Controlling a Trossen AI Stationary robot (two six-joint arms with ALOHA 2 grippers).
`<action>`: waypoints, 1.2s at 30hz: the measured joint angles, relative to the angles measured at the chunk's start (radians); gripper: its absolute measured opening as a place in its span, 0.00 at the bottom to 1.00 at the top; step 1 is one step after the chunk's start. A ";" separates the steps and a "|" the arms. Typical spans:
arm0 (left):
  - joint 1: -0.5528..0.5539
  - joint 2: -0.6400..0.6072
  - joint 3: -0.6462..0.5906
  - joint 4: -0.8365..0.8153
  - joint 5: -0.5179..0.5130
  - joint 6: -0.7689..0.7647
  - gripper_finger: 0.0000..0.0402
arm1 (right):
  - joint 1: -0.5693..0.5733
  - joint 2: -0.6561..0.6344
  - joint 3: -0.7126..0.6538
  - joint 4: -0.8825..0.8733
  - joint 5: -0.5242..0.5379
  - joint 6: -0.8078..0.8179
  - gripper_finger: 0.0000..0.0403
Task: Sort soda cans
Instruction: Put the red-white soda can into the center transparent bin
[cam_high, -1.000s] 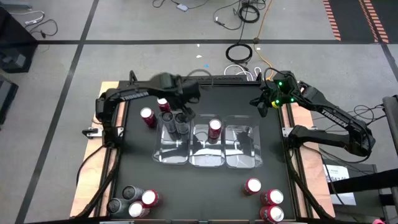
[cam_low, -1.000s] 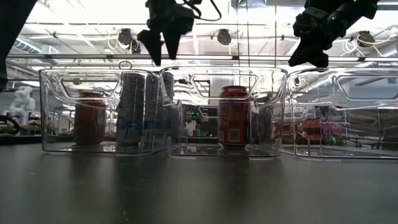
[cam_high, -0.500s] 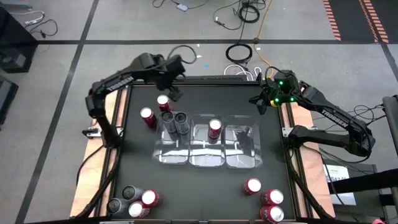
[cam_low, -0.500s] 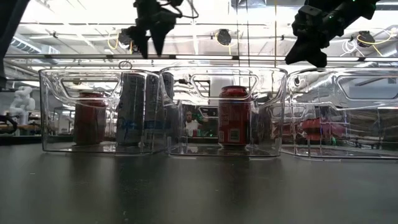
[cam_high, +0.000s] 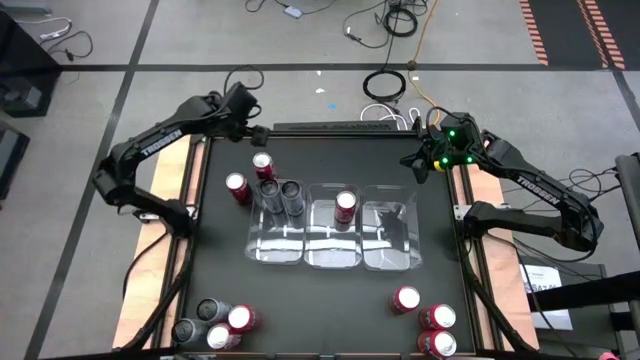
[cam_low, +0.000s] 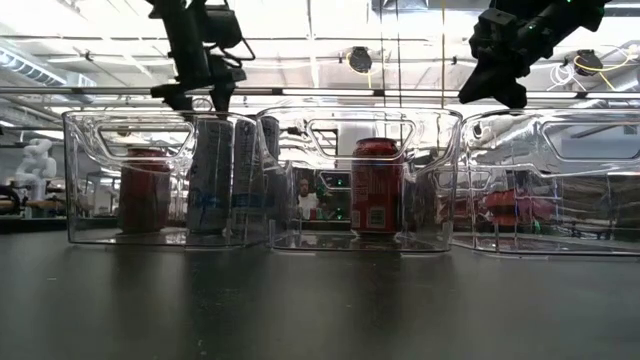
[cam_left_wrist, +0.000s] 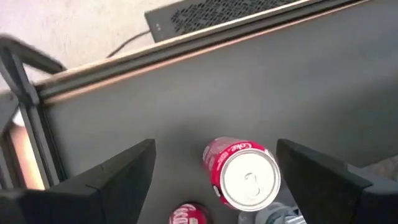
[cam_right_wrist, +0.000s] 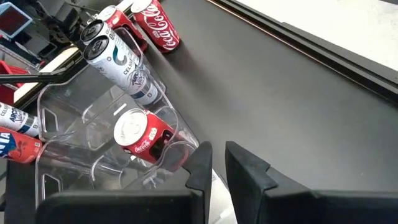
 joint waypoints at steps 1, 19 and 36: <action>0.001 0.000 -0.003 0.003 0.000 -0.012 0.85 | 0.000 0.000 0.000 0.000 0.000 0.005 0.09; -0.015 0.006 -0.005 0.104 0.019 -0.049 0.85 | 0.000 0.000 0.000 0.000 0.000 0.059 0.09; -0.109 0.089 -0.040 0.132 0.044 0.037 0.85 | 0.000 0.000 0.000 0.000 0.000 0.062 0.09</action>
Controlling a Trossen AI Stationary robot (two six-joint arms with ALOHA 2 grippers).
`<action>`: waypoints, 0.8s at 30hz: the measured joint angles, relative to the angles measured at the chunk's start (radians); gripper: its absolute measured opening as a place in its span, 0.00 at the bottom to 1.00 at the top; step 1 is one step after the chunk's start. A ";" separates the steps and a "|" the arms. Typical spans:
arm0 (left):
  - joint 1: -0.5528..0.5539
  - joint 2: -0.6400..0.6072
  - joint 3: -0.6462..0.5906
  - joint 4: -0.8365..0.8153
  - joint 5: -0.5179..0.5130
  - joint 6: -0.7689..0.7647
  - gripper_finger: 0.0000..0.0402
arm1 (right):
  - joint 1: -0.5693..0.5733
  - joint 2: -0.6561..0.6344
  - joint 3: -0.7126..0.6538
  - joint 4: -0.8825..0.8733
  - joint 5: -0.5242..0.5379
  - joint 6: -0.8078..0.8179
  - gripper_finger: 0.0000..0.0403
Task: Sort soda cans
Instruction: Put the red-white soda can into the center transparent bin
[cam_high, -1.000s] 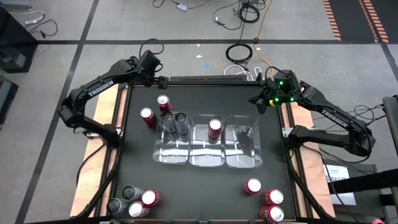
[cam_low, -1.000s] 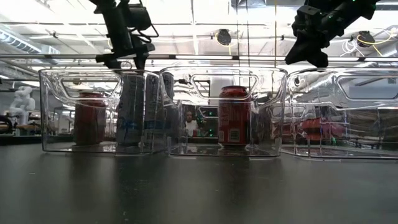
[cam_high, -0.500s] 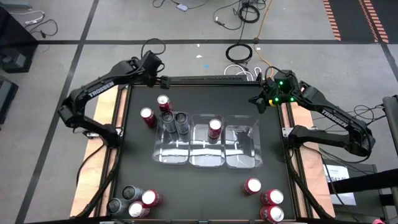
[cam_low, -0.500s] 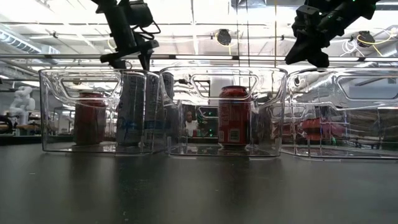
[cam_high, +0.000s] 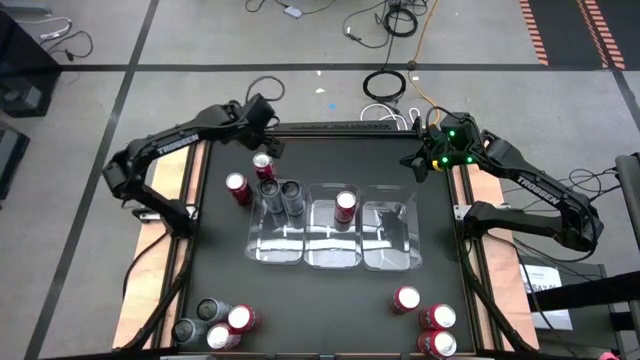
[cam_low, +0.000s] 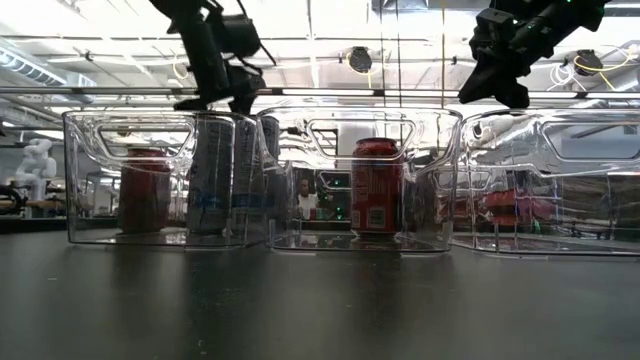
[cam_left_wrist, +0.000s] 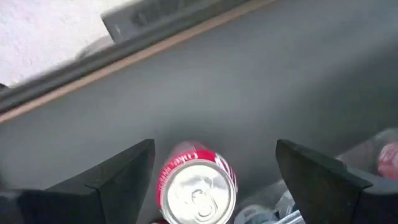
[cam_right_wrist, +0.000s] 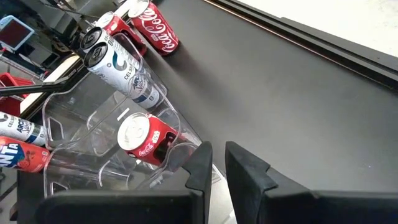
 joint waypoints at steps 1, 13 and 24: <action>-0.003 0.016 0.000 -0.010 0.008 0.005 0.85 | 0.000 0.000 0.000 0.000 0.000 0.000 0.09; -0.010 0.138 0.000 -0.190 0.006 0.004 0.85 | 0.000 0.000 0.000 0.000 -0.003 0.000 0.09; -0.013 0.153 0.000 -0.188 0.007 0.021 0.84 | 0.000 0.000 0.000 0.000 -0.003 0.000 0.09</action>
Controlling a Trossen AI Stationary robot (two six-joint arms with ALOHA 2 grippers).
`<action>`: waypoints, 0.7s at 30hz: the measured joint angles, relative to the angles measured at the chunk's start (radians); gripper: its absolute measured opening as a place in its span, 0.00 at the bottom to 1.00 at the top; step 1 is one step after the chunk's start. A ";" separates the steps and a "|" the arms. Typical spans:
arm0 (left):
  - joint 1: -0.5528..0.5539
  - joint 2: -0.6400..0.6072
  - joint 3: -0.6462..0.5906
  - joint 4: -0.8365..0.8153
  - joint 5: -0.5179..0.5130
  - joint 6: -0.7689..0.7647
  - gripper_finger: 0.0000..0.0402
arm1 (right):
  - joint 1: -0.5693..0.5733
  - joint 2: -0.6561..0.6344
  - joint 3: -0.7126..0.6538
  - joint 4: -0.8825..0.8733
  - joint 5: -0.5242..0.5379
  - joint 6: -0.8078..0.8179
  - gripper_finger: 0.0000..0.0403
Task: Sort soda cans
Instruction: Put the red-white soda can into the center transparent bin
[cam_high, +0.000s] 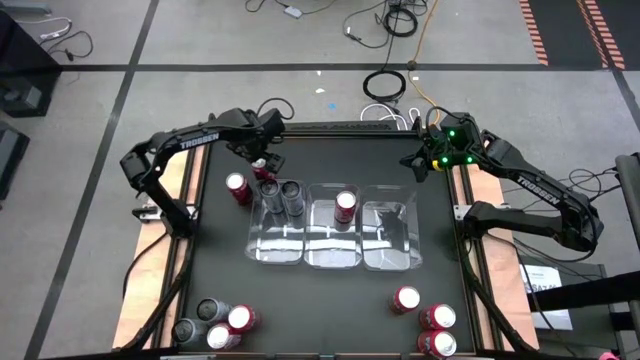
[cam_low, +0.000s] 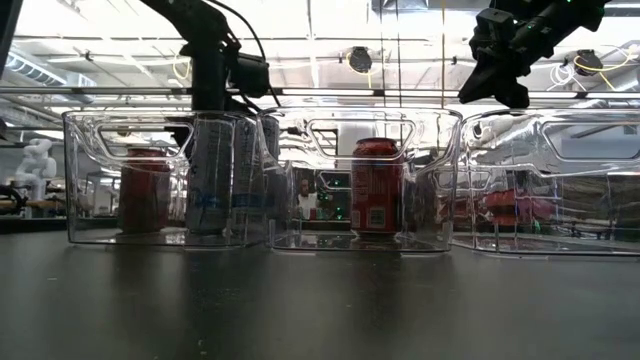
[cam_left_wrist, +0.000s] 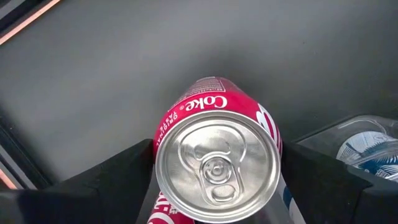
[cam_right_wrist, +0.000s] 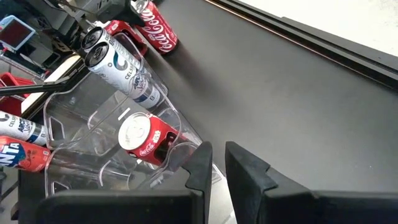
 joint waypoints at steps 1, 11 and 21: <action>-0.002 0.000 0.000 -0.001 0.000 0.000 0.84 | 0.000 0.000 0.000 0.000 0.000 0.000 0.09; -0.015 0.000 0.002 -0.008 -0.002 -0.024 0.75 | 0.000 0.000 0.000 0.000 0.000 0.000 0.09; -0.015 -0.029 0.127 -0.046 -0.070 -0.019 0.74 | 0.000 0.000 0.000 0.000 0.000 0.000 0.09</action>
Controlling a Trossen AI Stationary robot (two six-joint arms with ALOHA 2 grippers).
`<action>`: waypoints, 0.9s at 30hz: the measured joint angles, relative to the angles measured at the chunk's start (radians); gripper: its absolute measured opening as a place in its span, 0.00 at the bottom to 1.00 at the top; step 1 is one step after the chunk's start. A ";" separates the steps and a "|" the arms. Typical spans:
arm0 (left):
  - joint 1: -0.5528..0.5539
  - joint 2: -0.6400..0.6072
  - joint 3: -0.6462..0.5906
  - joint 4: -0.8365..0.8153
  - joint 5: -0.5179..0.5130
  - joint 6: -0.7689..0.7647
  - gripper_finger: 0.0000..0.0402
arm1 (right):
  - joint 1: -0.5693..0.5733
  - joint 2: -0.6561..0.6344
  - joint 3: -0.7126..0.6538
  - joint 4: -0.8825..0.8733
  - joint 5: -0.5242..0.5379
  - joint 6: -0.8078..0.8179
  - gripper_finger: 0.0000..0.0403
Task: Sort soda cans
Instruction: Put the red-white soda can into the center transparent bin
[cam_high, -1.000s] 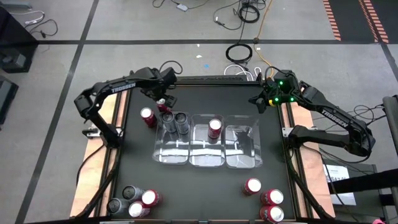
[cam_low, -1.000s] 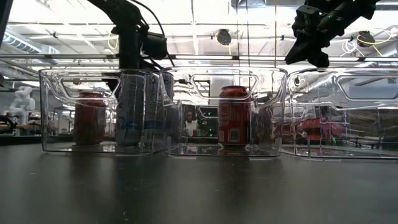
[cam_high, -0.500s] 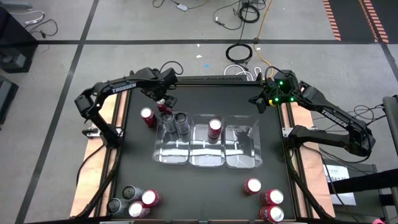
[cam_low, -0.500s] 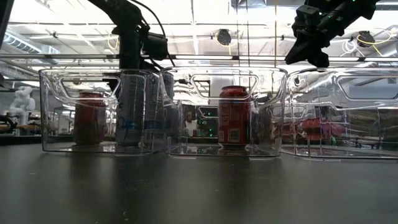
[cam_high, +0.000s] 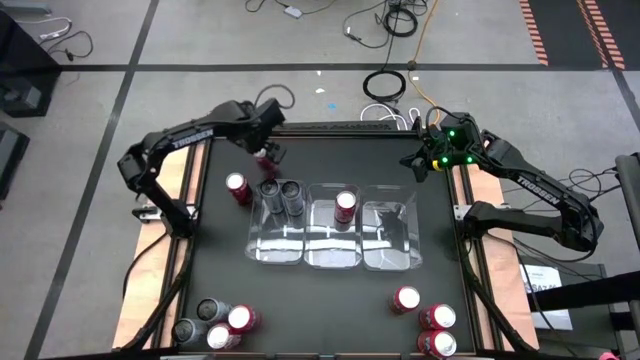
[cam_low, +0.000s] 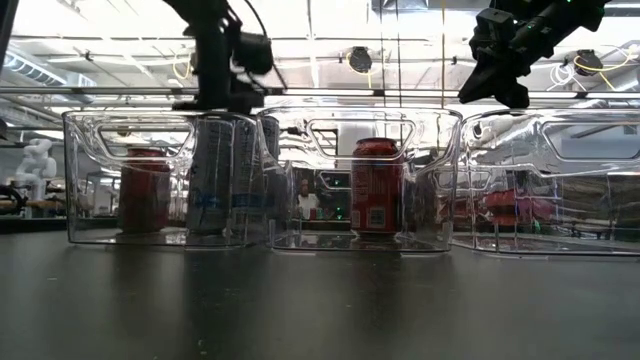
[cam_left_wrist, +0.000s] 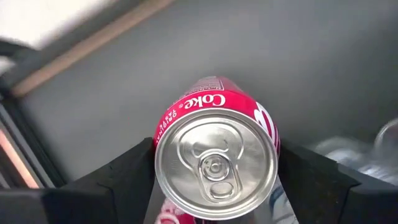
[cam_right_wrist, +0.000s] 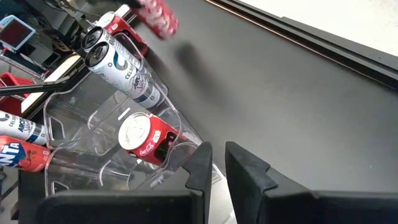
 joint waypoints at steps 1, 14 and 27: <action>0.000 -0.007 0.022 0.002 -0.011 0.003 0.74 | 0.000 0.000 0.000 0.000 0.000 0.000 0.09; -0.149 -0.049 0.327 0.075 0.023 0.143 0.74 | 0.000 0.000 0.000 0.000 0.000 -0.008 0.09; -0.398 -0.034 0.361 0.152 0.037 0.230 0.74 | 0.000 0.000 0.000 0.000 0.000 -0.037 0.09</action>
